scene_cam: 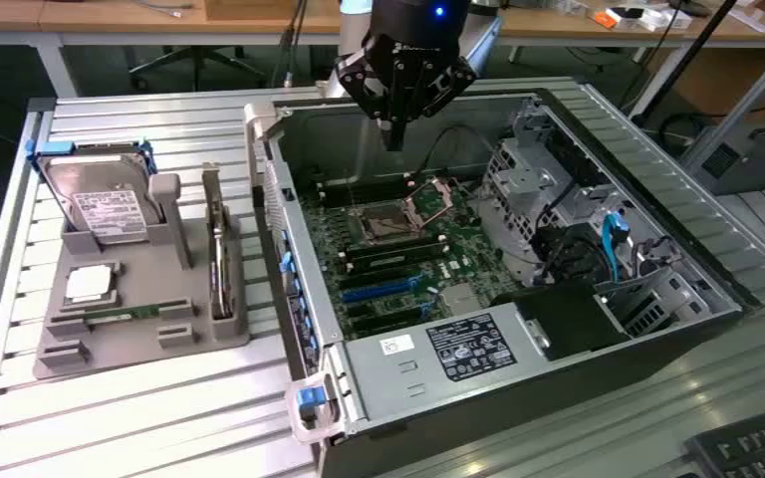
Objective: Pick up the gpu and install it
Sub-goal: 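Reach for the gpu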
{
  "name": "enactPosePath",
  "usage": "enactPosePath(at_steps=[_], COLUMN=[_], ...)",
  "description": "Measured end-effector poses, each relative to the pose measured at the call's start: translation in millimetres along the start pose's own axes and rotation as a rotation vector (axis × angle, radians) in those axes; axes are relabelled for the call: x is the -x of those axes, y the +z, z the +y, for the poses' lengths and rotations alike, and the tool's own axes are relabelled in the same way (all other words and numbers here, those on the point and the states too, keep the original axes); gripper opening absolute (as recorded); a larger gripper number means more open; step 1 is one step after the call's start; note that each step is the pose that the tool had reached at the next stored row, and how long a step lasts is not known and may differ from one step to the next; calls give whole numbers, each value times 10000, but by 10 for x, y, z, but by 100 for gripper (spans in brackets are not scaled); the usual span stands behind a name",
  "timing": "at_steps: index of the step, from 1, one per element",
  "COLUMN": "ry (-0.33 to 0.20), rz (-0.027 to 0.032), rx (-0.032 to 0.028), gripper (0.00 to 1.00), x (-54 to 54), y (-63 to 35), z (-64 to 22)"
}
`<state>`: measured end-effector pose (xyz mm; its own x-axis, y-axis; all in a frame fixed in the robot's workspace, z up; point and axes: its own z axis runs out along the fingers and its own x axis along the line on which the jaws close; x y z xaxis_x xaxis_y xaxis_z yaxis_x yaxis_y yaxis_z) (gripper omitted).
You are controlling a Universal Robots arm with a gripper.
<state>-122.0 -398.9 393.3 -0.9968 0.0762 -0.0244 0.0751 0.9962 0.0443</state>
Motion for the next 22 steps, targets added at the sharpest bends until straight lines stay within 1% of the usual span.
enactPosePath(at_steps=[22], ry=[0], rz=[-1], rx=[1], gripper=[10], x=[-77], y=[9], z=[-6])
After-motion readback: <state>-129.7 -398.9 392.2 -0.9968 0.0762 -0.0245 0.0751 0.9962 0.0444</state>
